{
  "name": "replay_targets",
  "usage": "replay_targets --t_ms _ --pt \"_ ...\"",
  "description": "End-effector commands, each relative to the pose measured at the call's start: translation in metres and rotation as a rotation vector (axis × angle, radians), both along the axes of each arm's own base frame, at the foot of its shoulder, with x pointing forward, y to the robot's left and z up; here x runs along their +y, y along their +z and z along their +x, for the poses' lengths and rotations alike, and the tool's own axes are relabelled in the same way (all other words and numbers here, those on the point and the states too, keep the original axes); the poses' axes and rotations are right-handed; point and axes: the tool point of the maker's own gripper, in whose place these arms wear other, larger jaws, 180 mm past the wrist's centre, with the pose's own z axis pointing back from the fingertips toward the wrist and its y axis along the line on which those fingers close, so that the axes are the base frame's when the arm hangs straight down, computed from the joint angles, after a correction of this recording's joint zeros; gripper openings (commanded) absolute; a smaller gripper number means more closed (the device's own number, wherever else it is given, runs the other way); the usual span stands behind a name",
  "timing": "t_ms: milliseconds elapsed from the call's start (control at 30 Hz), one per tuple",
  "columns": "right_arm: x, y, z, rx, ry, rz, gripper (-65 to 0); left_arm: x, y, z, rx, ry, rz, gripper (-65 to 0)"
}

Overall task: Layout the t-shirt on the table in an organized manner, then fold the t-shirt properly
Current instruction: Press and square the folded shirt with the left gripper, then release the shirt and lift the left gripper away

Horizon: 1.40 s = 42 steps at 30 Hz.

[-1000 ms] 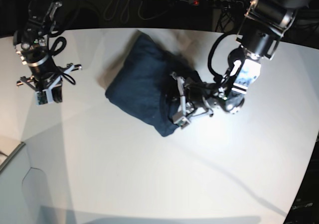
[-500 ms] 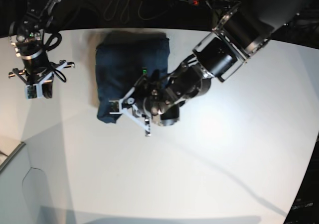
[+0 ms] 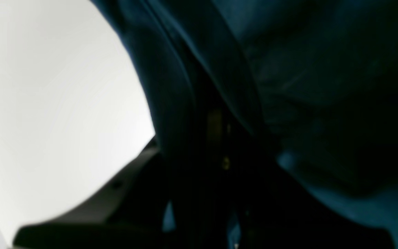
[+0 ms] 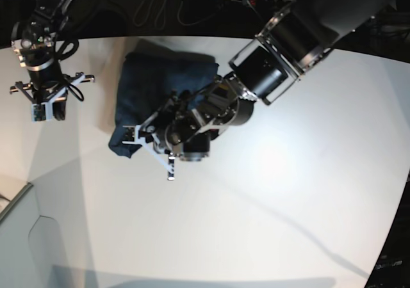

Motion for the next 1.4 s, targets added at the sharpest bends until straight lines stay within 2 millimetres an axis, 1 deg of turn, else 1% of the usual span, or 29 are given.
replay_targets --t_ms 0,100,233,300,500,533,567,700,767,800,867,1033,1133,1233,1300,1367 --pt "0.001 0.015 0.008 -0.056 0.02 -0.005 -65.0 -0.006 0.014 0.012 -0.034 0.001 -0.026 -64.6" --pt "0.002 0.015 0.009 -0.059 0.023 -0.005 -65.0 0.008 0.007 0.013 -0.028 0.013 -0.003 -64.7" --pt "0.004 0.015 0.01 -0.061 0.027 -0.002 -65.0 0.012 0.005 0.013 -0.028 0.016 0.004 -64.6" --pt "0.004 0.016 0.011 -0.063 0.027 -0.002 -65.0 0.013 0.0 0.006 -0.012 0.018 0.005 -64.6" --pt "0.004 0.015 0.01 -0.061 0.029 -0.002 -65.0 0.013 -0.001 0.006 -0.011 0.018 0.006 -63.7" --pt "0.004 0.015 0.01 -0.061 0.029 -0.002 -65.0 0.014 -0.001 0.006 -0.012 0.02 0.011 -62.0" --pt "0.004 0.015 0.01 -0.061 0.029 -0.002 -65.0 0.017 -0.001 0.008 -0.015 0.026 0.028 -58.4" --pt "0.004 0.015 0.01 -0.061 0.029 -0.002 -65.0 0.018 0.005 0.013 -0.035 0.032 0.042 -41.8" --pt "0.004 0.015 0.01 -0.061 0.029 -0.002 -65.0 0.014 0.013 0.016 -0.056 0.027 0.028 -35.7" --pt "0.004 0.015 0.01 -0.061 0.029 -0.002 -65.0 0.013 0.018 0.018 -0.069 0.024 0.02 -34.5" --pt "0.004 0.015 0.01 -0.061 0.029 -0.002 -65.0 0.015 0.025 0.022 -0.092 0.022 0.012 -34.3" --pt "0.004 0.017 0.01 -0.065 0.029 -0.002 -65.0 0.003 0.051 0.027 -0.154 0.0 -0.042 -34.3" --pt "0.006 0.024 0.011 -0.081 0.026 -0.01 -65.0 0.018 0.058 0.033 -0.192 0.014 -0.015 -34.3" --pt "0.008 0.034 0.012 -0.109 0.017 -0.013 -65.0 0.021 0.073 0.037 -0.238 0.018 -0.011 -34.2" --pt "0.014 0.036 0.008 -0.107 0.021 -0.012 -65.0 0.029 0.083 0.04 -0.276 0.023 -0.001 -34.2" --pt "0.016 0.037 0.004 -0.104 0.025 -0.017 -65.0 0.041 0.087 0.038 -0.297 0.037 0.02 -34.2"
